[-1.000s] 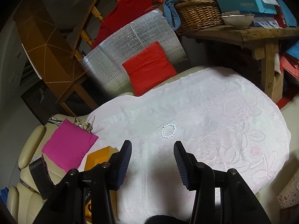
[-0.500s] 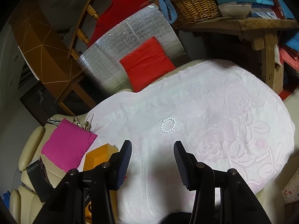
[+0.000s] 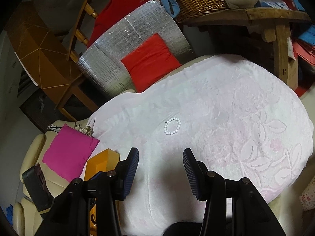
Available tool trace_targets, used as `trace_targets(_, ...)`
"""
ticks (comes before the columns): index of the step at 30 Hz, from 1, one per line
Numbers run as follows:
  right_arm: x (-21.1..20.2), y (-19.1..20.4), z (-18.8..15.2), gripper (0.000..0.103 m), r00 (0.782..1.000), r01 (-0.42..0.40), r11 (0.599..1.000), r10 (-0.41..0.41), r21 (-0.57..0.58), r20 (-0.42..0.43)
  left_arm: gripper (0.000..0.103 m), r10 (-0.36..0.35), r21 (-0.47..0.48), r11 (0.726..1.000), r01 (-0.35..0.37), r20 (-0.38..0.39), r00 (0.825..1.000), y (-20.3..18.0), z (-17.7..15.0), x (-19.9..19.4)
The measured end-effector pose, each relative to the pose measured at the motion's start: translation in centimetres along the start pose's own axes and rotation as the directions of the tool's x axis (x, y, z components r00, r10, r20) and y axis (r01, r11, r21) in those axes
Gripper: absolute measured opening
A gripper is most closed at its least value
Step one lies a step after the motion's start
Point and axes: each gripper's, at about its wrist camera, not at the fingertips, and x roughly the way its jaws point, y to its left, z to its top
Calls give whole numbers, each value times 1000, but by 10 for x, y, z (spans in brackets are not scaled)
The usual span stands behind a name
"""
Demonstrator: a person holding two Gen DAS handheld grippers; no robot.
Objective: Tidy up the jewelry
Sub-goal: 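Grasp the white bead bracelet with the right tool while the left tool holds the red bracelet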
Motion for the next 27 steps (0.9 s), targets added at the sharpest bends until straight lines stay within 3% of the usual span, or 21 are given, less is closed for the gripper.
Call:
trace_targets(8,11,-9,-2,50,1000,5,1000,-5,4,-20,10,1,-38,999,-1,3,1000,10,1,8)
trace_targets(18,63,-22,-4,50,993,33,999,-33,0,-109,10,9,-56,998,-8,18,1000,20,6,25)
trace_targets(27,92,-32,-11,50,990,1,1000,-1,0,-138,10,27,-54,998,-27,0,1000,20,16,37)
